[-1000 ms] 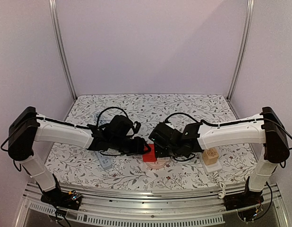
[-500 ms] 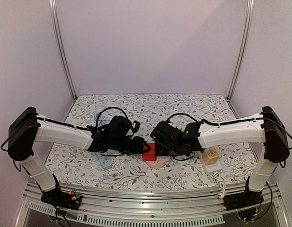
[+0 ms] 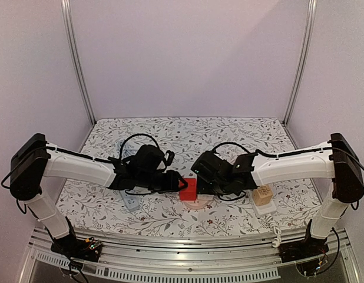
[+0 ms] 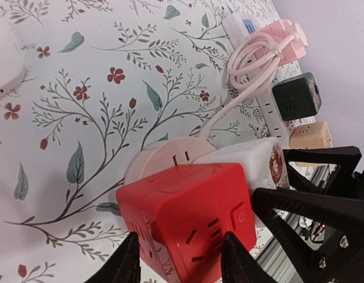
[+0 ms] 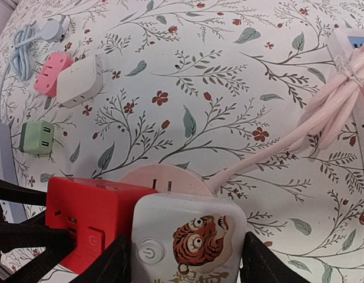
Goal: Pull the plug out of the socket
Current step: Remove the plug from the socket.
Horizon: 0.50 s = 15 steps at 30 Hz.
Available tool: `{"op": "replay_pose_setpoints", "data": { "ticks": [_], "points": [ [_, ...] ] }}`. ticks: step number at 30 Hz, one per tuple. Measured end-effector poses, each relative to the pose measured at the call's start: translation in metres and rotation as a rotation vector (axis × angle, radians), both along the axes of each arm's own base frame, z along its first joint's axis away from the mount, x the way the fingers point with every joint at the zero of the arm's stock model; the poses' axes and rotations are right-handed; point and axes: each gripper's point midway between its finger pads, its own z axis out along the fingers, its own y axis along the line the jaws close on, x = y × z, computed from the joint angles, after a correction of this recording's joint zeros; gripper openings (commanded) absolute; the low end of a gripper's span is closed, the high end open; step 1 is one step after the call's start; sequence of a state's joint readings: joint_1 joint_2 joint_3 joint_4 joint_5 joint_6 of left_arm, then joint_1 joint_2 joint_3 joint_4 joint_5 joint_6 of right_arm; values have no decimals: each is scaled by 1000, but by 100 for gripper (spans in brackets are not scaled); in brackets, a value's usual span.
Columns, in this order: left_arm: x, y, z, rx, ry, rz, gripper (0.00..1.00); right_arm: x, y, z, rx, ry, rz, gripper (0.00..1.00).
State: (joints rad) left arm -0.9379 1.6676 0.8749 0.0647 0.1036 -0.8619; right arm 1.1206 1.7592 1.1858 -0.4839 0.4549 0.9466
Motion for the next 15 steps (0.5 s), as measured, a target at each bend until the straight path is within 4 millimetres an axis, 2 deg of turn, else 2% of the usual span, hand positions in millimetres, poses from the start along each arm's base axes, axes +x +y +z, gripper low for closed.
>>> {"op": "replay_pose_setpoints", "data": {
  "ticks": [6,15],
  "points": [
    [1,1,0,2,-2,3,45,1,-12,2,-14,2,-18,62],
    [0,0,0,0,-5,-2,45,0,-10,0,-8,22,-5,66]
  ]
}}
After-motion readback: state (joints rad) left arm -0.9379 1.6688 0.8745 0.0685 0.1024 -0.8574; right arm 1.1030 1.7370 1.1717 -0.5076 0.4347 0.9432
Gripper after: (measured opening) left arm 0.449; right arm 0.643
